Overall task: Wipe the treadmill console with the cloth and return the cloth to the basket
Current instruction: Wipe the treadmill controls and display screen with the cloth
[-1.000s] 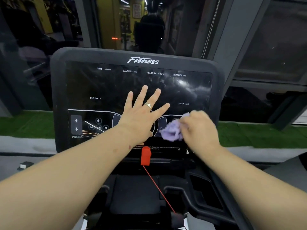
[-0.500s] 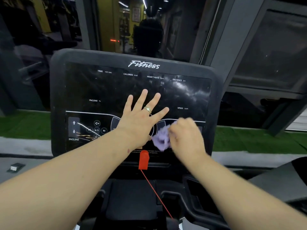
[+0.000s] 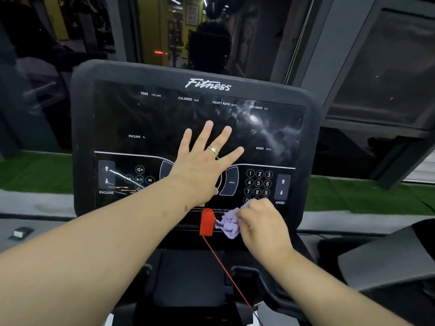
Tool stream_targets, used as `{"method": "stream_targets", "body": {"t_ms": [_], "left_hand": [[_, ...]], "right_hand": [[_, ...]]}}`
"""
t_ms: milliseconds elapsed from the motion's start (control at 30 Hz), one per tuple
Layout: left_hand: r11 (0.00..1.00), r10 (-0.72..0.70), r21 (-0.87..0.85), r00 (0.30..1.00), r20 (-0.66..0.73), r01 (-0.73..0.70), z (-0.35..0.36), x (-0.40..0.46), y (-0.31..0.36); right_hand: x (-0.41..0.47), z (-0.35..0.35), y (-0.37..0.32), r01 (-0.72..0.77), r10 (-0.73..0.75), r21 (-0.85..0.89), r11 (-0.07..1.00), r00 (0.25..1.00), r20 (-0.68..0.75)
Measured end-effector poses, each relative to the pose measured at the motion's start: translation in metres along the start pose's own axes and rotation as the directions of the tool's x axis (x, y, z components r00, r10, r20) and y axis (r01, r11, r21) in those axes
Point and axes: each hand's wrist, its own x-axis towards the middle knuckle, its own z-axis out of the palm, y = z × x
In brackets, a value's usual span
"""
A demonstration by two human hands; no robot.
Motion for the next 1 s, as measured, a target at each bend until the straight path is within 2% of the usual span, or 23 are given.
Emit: {"method": "stream_targets", "body": {"t_ms": [133,233,300,367,500,600,700,800,900,1000], "left_hand": [[1.0,-0.002,-0.005,1.0,0.0,0.002,-0.001,-0.001,0.001],[1.0,-0.002,-0.002,1.0,-0.006,0.002,0.0,0.0,0.0],[1.0,-0.014,-0.001,1.0,-0.01,0.014,0.001,0.001,0.003],[1.0,-0.026,-0.002,1.0,-0.014,0.026,0.003,0.002,0.006],[0.999,-0.031,0.008,1.0,0.005,0.031,0.0,0.002,0.008],[0.999,-0.027,0.018,0.999,0.035,0.026,-0.005,0.001,0.012],[0.999,-0.041,0.03,0.997,0.065,0.039,-0.007,0.0,0.016],[0.997,-0.061,0.041,0.995,0.076,0.058,-0.005,0.002,0.02],[0.998,-0.056,0.03,0.996,0.066,0.054,-0.004,0.001,0.018],[0.998,-0.054,0.031,0.997,0.056,0.053,-0.003,0.001,0.017]], "right_hand": [[0.009,-0.011,0.03,0.017,-0.017,-0.009,1.0,0.999,0.029],[-0.003,-0.016,0.046,-0.169,0.168,0.035,0.985,0.986,0.021],[-0.003,-0.009,0.033,-0.26,0.262,0.06,0.964,0.965,-0.026],[0.005,-0.002,0.009,-0.24,0.244,0.08,0.967,0.969,-0.048],[0.003,-0.006,0.013,-0.134,0.127,0.137,0.981,0.99,0.059],[-0.006,-0.02,0.045,-0.281,0.266,0.135,0.95,0.956,0.123],[-0.005,-0.013,0.031,-0.411,0.408,0.128,0.902,0.911,0.05],[-0.001,0.001,0.002,-0.341,0.338,0.157,0.927,0.94,0.046],[0.0,-0.01,0.024,-0.253,0.229,0.19,0.949,0.964,0.138],[-0.013,-0.024,0.054,-0.355,0.326,0.202,0.913,0.931,0.164]]}}
